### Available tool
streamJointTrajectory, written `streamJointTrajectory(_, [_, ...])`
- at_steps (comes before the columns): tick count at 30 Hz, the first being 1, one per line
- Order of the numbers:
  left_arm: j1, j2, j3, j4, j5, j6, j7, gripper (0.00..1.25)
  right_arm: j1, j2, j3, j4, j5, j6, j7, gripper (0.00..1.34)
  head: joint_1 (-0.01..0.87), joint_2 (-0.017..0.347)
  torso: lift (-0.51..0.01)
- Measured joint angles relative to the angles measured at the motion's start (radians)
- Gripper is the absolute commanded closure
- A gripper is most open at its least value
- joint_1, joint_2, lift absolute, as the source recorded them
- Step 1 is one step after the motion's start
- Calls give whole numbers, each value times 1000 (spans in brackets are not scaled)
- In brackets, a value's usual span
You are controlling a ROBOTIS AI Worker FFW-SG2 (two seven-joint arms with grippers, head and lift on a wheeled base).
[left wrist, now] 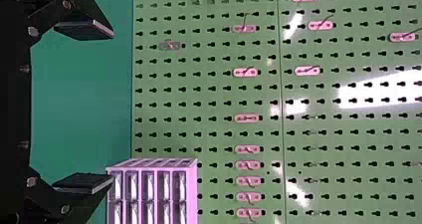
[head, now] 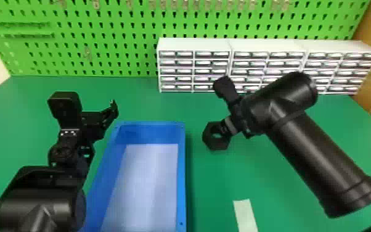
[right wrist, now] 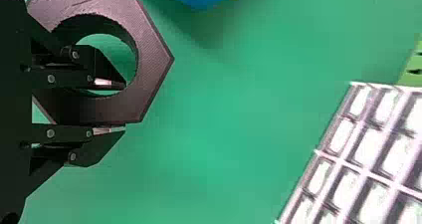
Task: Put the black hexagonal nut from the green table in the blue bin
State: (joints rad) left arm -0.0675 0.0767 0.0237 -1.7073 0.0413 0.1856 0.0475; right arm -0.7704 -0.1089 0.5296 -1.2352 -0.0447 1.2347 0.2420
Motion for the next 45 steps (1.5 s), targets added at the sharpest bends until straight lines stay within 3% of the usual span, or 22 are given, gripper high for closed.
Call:
streamJointTrajectory(8, [1, 0, 1, 0, 0, 0, 0, 248, 10, -6, -80, -139, 101, 42, 59, 1058, 686, 51, -96])
streamJointTrajectory(19, [10, 3, 17, -32, -7, 10, -4, 248, 26, -8, -129, -299, 120, 59, 69, 1058, 686, 51, -96])
streamJointTrajectory(32, [28, 11, 50, -77, -19, 29, -16, 248, 33, 4, -77, -430, 19, 40, 69, 1058, 686, 51, -96])
streamJointTrajectory(45, [42, 11, 77, -115, -32, 47, -28, 248, 34, 12, 15, -450, -158, -35, 69, 1058, 686, 51, -96])
